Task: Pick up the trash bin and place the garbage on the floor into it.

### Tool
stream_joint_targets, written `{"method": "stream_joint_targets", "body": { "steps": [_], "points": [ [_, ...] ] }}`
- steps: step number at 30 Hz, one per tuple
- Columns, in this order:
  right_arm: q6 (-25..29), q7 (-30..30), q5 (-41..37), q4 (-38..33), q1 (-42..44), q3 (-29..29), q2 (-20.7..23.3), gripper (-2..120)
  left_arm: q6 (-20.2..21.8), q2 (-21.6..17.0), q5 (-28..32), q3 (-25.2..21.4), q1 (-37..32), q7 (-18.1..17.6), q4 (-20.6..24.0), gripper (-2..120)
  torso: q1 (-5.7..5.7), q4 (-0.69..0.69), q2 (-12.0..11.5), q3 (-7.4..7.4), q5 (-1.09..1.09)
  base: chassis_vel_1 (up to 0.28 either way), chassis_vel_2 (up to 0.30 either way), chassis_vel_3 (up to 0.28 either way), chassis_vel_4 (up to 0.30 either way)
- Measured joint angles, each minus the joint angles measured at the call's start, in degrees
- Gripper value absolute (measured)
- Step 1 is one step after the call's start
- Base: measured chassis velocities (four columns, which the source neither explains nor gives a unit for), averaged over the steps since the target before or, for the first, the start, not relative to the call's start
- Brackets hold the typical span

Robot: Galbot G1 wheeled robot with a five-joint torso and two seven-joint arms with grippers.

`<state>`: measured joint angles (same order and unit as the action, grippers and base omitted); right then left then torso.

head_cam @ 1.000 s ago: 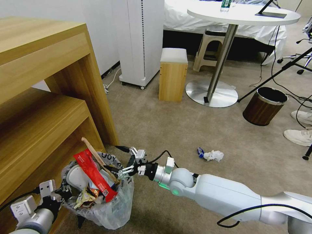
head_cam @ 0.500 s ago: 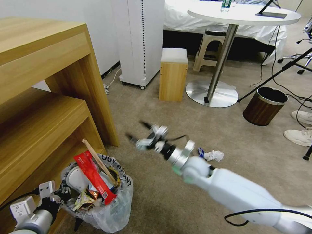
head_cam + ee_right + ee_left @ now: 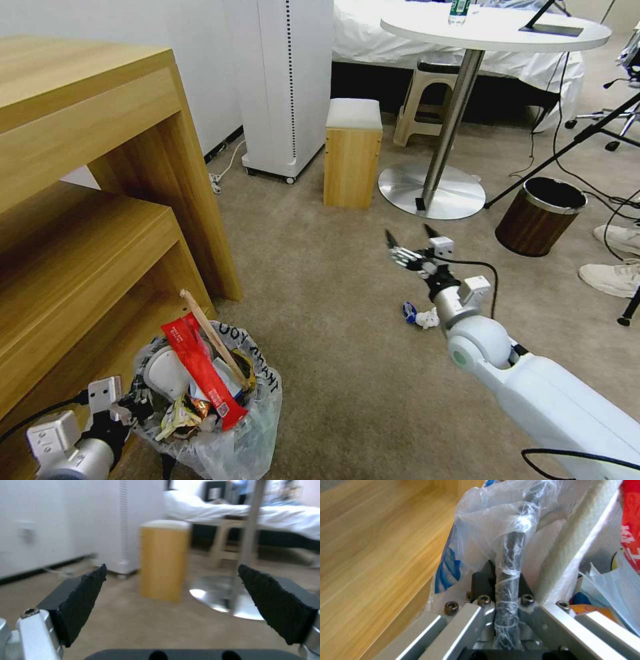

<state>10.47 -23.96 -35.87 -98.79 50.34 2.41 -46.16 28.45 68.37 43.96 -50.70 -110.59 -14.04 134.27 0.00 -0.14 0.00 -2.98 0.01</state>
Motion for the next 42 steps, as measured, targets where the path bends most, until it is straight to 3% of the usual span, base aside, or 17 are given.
{"method": "stream_joint_targets", "body": {
  "steps": [15, 27, 42],
  "points": [
    [-0.69, -4.11, 4.45, 2.26, 3.49, -3.75, -1.96, 100, -0.35, 0.34, -0.23, -0.07, -0.45, 0.09, 0.61, 0, 0.0, -0.02, 0.0, 0.0, -0.01, -0.08, -0.07, -0.077, -0.076],
    [3.37, -2.42, 4.96, 4.78, 2.43, -3.09, -3.89, 100, -0.58, 0.18, -0.07, -0.03, -0.07, 0.05, 0.1, 0, 0.0, -0.03, 0.0, 0.0, -0.01, -0.085, -0.086, -0.077, -0.083],
    [4.49, -1.57, 5.14, 5.4, 3.03, -3.43, -4.44, 100, -1.04, 0.08, 0.13, 0.04, 0.07, -0.09, -0.23, 0, 0.0, -0.02, 0.0, -0.01, -0.01, -0.013, -0.01, -0.015, -0.012]
  ]
}}
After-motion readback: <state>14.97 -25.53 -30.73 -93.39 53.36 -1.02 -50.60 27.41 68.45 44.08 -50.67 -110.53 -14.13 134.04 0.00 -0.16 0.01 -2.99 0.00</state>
